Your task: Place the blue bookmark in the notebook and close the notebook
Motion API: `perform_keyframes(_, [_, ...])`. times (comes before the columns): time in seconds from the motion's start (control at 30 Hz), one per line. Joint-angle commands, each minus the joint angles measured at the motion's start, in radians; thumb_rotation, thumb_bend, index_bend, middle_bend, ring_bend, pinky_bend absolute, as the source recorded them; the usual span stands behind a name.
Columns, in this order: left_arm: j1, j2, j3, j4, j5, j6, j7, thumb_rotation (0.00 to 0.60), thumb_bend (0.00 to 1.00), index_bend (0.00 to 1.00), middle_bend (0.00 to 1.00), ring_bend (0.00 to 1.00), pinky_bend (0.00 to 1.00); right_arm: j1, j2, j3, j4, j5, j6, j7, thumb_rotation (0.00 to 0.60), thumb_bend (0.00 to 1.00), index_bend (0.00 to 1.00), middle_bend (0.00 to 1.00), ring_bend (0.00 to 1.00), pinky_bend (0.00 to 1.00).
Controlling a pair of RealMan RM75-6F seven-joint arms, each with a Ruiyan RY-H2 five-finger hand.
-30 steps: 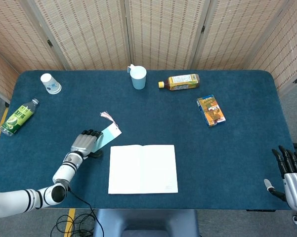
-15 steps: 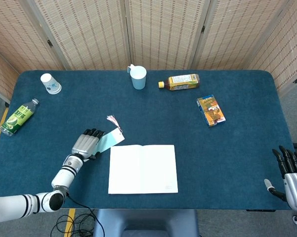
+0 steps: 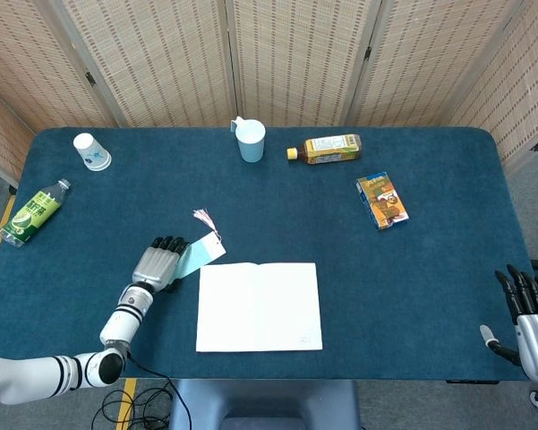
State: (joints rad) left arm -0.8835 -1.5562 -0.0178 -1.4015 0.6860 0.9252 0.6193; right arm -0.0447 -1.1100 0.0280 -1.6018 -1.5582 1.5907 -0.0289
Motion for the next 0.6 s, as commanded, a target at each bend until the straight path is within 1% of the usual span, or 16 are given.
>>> perform_keyframes(0.03, [0.003,-0.014,-0.002,0.026,0.006,0.008,0.013,0.600,0.40,0.10,0.07,0.00,0.11,0.000,0.000,0.000,0.001,0.001,0.000,0.001,0.600,0.21,0.00,0.03,0.00,0.00])
perform_keyframes(0.27, [0.013,-0.032,-0.014,0.088,0.008,0.038,0.048,0.600,0.40,0.10,0.07,0.00,0.11,-0.001,0.001,0.001,0.000,0.002,0.001,0.001,0.600,0.21,0.00,0.03,0.00,0.00])
perform_keyframes(0.4, [0.025,0.006,-0.042,0.033,-0.014,-0.003,0.000,0.600,0.40,0.10,0.07,0.00,0.11,-0.001,0.000,0.001,0.000,0.003,-0.001,0.001,0.600,0.21,0.00,0.03,0.00,0.00])
perform_keyframes(0.47, [0.026,0.025,-0.042,0.004,-0.007,-0.019,-0.008,0.600,0.40,0.10,0.07,0.00,0.11,0.001,-0.002,0.001,0.001,0.003,-0.004,0.002,0.600,0.21,0.00,0.03,0.00,0.00])
perform_keyframes(0.6, [0.029,0.026,-0.036,-0.027,0.018,-0.018,-0.008,0.600,0.40,0.10,0.07,0.00,0.11,0.004,-0.003,0.002,0.004,0.001,-0.007,0.004,0.600,0.21,0.00,0.03,0.00,0.00])
